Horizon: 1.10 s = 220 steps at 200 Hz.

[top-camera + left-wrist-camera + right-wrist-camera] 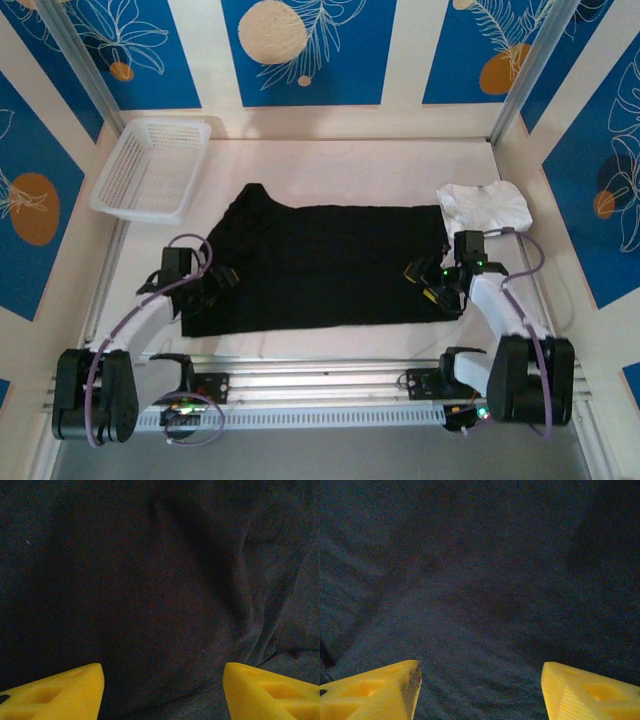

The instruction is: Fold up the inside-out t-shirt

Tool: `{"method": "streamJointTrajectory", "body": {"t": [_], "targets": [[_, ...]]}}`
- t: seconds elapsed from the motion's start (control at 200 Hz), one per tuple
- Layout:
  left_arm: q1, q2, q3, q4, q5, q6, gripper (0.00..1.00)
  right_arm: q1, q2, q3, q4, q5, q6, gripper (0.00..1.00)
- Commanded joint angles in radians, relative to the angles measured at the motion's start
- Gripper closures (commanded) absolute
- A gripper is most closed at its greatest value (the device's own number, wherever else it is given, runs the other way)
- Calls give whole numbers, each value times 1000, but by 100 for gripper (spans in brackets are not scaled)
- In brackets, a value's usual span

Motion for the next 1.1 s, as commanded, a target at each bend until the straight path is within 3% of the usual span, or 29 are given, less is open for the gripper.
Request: {"method": "streamJointTrajectory", "body": {"t": [0.0,0.085,0.23,0.4,0.63,0.92,1.025,1.095], "targets": [[7,56,174,-81,-97,69,34,40,-37,76,37,145,1,31],[9,157,284,-33,-100,79,34,44,50,136,129,187,-23,30],[9,306,412,72,-91,56,34,55,333,343,161,320,-92,29],[7,421,501,134,-27,29,33,80,628,608,111,464,-205,29],[7,493,522,180,17,17,33,79,951,952,-40,553,-279,29],[7,535,534,195,38,22,33,59,1154,1203,-226,558,-313,33],[7,551,551,188,30,29,33,52,1180,1227,-251,536,-317,38],[7,563,564,184,29,32,33,46,1185,1230,-254,515,-321,48]]}}
